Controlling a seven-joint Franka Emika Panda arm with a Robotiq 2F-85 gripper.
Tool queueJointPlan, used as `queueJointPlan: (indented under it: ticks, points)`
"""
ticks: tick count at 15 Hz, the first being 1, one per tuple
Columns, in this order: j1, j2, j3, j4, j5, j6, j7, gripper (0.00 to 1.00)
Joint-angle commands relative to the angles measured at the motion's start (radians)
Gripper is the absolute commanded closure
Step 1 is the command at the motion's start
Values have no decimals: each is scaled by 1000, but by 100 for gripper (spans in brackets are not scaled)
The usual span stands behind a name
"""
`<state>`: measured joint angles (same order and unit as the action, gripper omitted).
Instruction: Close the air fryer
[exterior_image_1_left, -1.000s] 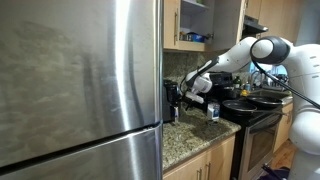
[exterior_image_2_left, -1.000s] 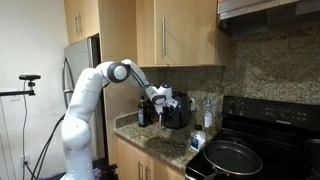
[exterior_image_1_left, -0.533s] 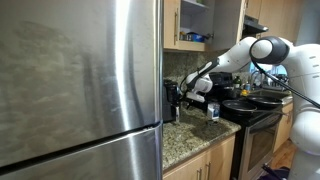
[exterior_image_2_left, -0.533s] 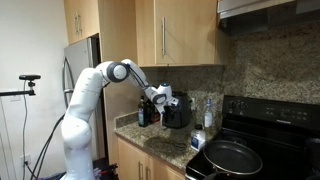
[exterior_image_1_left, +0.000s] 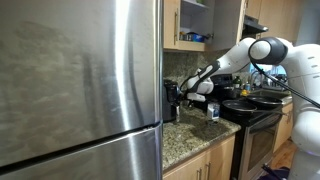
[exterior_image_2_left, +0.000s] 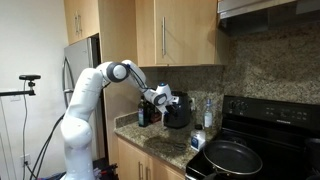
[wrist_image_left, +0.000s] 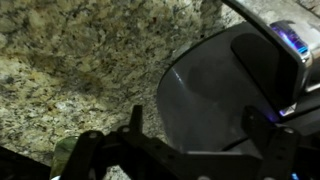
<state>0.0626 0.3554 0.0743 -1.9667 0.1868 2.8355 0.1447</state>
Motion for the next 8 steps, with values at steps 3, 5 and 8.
queueJointPlan:
  ticks: [3, 5, 8]
  points:
    - [-120, 40, 177, 8, 205, 147, -222, 0]
    - [-101, 7, 130, -31, 185, 93, -200, 0]
    - [-153, 11, 190, -32, 230, 100, -264, 0]
